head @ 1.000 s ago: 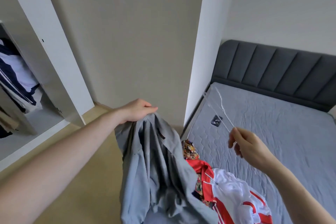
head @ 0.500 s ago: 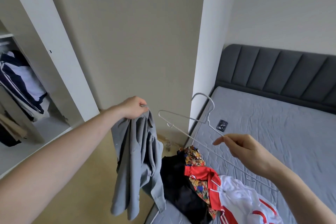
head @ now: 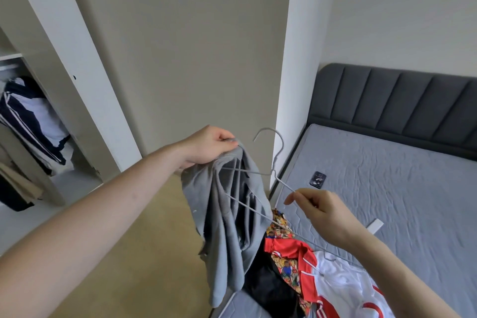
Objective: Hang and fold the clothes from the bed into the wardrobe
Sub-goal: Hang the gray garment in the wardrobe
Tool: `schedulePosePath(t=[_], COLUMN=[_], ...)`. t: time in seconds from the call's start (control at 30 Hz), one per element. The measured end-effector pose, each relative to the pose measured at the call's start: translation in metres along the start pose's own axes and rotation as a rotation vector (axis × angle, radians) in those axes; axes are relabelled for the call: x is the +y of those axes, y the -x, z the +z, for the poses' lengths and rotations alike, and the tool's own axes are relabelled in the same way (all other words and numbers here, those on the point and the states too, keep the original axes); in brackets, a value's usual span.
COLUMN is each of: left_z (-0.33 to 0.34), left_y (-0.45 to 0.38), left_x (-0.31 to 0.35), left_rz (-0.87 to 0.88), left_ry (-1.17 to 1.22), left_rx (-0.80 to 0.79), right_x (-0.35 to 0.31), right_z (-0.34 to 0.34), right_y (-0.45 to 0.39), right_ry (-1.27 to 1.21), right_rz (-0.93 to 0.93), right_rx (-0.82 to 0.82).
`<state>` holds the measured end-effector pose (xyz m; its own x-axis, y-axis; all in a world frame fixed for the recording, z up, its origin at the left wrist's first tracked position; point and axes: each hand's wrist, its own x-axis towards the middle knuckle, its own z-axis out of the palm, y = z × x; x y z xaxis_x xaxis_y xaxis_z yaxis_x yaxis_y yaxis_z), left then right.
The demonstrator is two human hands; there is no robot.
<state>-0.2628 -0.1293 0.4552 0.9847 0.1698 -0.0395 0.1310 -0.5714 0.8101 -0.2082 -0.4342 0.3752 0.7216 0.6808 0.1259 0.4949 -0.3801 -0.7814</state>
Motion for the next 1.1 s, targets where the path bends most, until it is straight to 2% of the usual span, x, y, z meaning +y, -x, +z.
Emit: schedulePosePath(t=[0.07,0.13,0.2,0.27,0.4,0.47,0.57,0.73,0.77,0.8,0.87,0.93,0.97,1.03,1.1], left_z=[0.011,0.023,0.03,0.031,0.027,0.024,0.018,0.006,0.003,-0.001,-0.008,-0.015,-0.018,-0.023,-0.027], left_y=[0.005,0.014,0.023,0.03,0.019,0.012,0.006,-0.002,-0.004,-0.006,-0.008,-0.009,-0.009,-0.008,-0.008], left_x=[0.012,0.026,0.037,0.042,0.029,0.023,0.018,0.016,0.015,0.016,0.017,0.022,0.025,0.032,0.038], left_rz=[0.016,0.031,0.045,0.093,0.344,0.387,0.401,0.383,0.387,0.393,0.409,0.423,0.423,0.414,0.421], left_ry=[0.21,0.318,0.269,0.07,-0.553,-0.704,-0.599,-0.535,-0.511,-0.491,-0.467,-0.441,-0.427,-0.405,-0.365], left_rx=[-0.036,-0.123,-0.222,-0.235,0.054,0.061,0.081,0.195,0.215,0.234,0.265,0.28,0.284,0.288,0.276], right_x=[0.001,0.002,0.004,0.005,0.008,0.006,0.003,0.005,0.005,0.006,0.013,0.03,0.039,0.052,0.065], right_z=[0.008,0.016,0.019,0.019,0.018,0.017,0.016,0.022,0.028,0.035,0.052,0.065,0.069,0.072,0.073], right_y=[-0.001,-0.001,0.001,0.004,0.008,0.011,0.013,0.017,0.023,0.03,0.042,0.041,0.034,0.016,-0.006], right_ry=[-0.035,-0.12,-0.206,-0.267,-0.332,-0.396,-0.394,-0.173,-0.159,-0.165,-0.191,-0.187,-0.183,-0.256,-0.275], right_rz=[0.004,0.026,0.024,0.013,0.007,-0.005,-0.005,-0.146,-0.199,-0.252,-0.273,-0.137,-0.034,0.173,0.299], right_rx=[0.042,0.104,0.172,0.215,0.248,0.262,0.329,0.718,0.747,0.722,0.548,0.373,0.334,0.34,0.352])
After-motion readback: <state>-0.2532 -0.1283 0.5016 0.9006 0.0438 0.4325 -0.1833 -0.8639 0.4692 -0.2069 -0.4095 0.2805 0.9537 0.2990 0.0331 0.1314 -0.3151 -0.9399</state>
